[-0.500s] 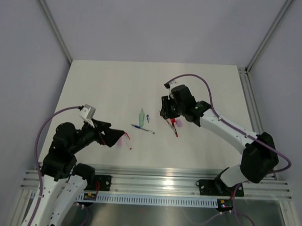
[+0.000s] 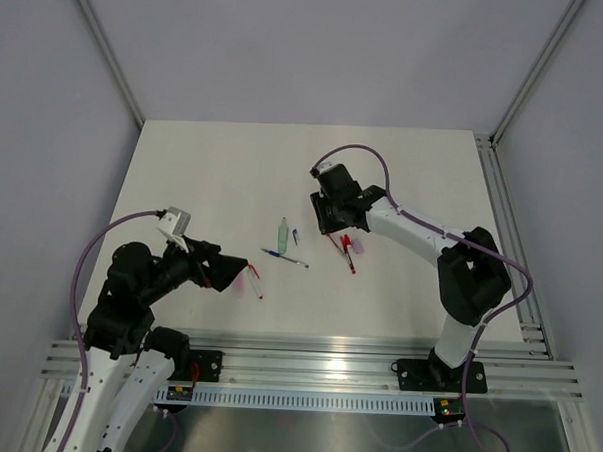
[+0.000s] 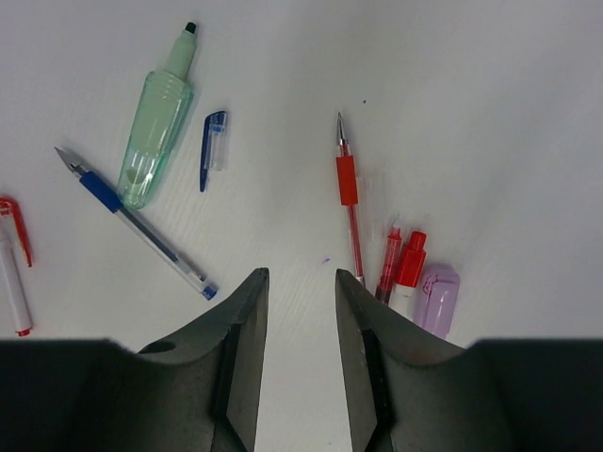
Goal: Insert the pens into the pen caps
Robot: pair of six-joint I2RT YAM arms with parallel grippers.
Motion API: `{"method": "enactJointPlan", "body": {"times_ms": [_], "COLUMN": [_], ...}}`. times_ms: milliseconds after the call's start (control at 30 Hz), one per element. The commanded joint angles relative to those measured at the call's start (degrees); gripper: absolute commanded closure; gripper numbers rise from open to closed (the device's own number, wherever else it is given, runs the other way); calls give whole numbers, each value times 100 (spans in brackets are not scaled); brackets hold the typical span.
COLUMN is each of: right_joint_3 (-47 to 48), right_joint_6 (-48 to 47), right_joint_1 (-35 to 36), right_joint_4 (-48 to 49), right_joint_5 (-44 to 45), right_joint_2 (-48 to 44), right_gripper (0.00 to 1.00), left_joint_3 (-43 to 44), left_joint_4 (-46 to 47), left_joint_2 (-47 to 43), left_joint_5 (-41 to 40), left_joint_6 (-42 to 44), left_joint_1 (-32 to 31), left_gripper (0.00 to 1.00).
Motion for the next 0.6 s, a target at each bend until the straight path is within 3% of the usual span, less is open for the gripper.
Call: {"method": "enactJointPlan", "body": {"times_ms": [0, 333, 567], "right_joint_3": [408, 734, 1182], "right_joint_6": [-198, -373, -444], "right_joint_1": [48, 48, 31], "right_joint_4": [-257, -363, -635], "right_joint_5": [193, 78, 166], "right_joint_2": [272, 571, 1212], "right_gripper": [59, 59, 67], "left_joint_3": [-23, -14, -23], "left_joint_4": [260, 251, 242], "left_joint_2": [85, 164, 129], "left_joint_5": [237, 246, 229], "left_joint_6": [-41, -23, -32], "left_joint_1": [48, 101, 127], "left_gripper": [1, 1, 1]}}
